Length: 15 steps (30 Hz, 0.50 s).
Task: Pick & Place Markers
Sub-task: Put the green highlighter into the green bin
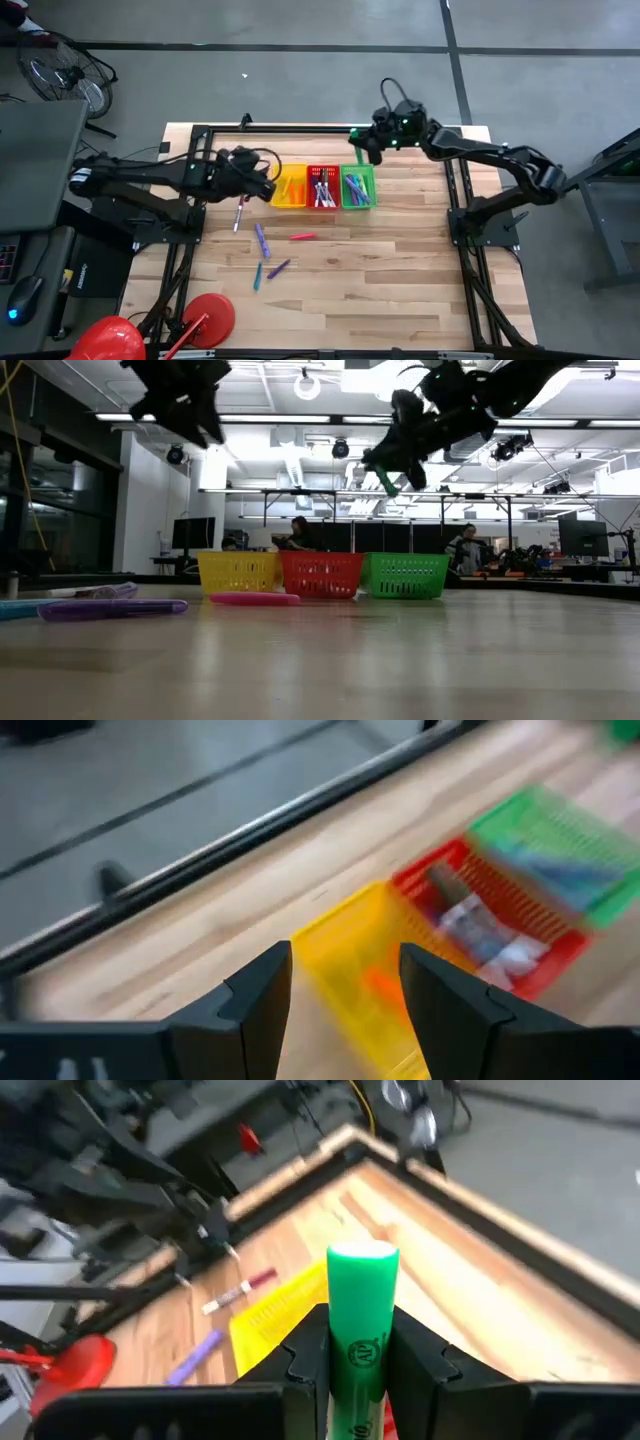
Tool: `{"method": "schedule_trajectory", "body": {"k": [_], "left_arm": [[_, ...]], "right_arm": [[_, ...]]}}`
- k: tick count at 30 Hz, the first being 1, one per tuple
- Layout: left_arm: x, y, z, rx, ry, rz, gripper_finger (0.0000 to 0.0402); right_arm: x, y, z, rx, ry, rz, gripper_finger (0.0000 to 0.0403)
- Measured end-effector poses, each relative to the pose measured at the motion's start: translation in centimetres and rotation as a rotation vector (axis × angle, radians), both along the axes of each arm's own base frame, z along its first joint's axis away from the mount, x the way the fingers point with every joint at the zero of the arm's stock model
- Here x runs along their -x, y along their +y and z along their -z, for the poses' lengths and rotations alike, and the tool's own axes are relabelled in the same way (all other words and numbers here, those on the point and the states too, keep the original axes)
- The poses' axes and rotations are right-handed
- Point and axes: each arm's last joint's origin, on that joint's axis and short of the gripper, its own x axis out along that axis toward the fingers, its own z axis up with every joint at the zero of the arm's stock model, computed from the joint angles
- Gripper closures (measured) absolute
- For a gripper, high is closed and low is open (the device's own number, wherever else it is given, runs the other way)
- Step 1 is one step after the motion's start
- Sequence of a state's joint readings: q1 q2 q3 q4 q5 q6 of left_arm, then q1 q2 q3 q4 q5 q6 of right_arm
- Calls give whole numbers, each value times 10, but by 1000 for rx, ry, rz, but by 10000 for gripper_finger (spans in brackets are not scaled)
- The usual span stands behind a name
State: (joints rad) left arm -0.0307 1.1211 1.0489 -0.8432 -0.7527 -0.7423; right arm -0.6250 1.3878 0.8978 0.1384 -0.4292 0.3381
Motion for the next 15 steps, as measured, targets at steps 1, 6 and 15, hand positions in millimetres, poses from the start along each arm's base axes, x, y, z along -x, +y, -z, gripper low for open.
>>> {"method": "schedule_trajectory", "body": {"k": [1, 6, 15], "left_arm": [[-1, 0, 3, 6, -52, 5, 218], [11, 6, 29, 49, -138, 3, 218], [26, 31, 57, 64, -276, 42, 218]], "right_arm": [[-4, 1, 6, -21, 22, 5, 343], [-16, 6, 31, -127, 136, 71, 343], [-16, 8, 59, -248, 329, 216, 343]]}}
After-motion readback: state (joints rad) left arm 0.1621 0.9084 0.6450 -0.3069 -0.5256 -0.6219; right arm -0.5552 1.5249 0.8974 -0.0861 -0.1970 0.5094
